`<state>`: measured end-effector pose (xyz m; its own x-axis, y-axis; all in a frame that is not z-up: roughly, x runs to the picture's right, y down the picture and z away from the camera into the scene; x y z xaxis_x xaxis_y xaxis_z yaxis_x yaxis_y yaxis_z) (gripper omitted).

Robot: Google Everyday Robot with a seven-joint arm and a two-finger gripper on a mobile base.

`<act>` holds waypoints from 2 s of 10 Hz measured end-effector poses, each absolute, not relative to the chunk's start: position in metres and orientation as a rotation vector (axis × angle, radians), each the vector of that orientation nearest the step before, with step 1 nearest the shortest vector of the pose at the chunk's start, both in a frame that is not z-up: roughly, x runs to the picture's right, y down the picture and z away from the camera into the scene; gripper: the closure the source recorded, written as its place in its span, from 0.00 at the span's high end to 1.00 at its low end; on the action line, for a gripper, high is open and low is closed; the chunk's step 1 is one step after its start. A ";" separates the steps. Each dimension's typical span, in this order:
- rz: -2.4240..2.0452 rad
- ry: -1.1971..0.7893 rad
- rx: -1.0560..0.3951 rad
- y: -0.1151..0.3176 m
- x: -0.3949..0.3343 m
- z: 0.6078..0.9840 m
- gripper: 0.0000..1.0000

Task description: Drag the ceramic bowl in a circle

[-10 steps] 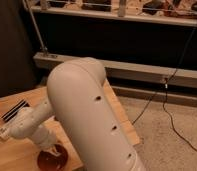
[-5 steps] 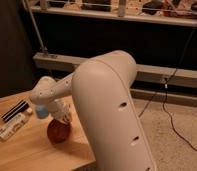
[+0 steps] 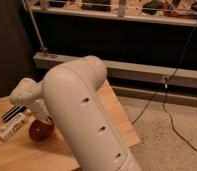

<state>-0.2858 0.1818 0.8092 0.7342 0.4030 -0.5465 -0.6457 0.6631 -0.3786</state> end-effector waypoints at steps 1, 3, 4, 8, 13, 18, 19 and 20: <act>0.561 0.436 -0.600 0.196 -0.316 0.806 0.00; 0.492 0.395 -0.611 0.211 -0.352 0.793 0.00; 0.425 0.352 -0.618 0.224 -0.378 0.777 0.00; 0.179 0.302 -0.612 0.279 -0.397 0.737 0.00; 0.068 0.348 -0.680 0.325 -0.357 0.718 0.00; 0.246 0.471 -0.737 0.318 -0.259 0.738 0.00; 0.281 0.492 -0.733 0.312 -0.242 0.743 0.00; 0.318 0.510 -0.724 0.303 -0.227 0.749 0.00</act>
<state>-0.2275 0.3032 0.7494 0.8323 0.1018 -0.5449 -0.4448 0.7094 -0.5468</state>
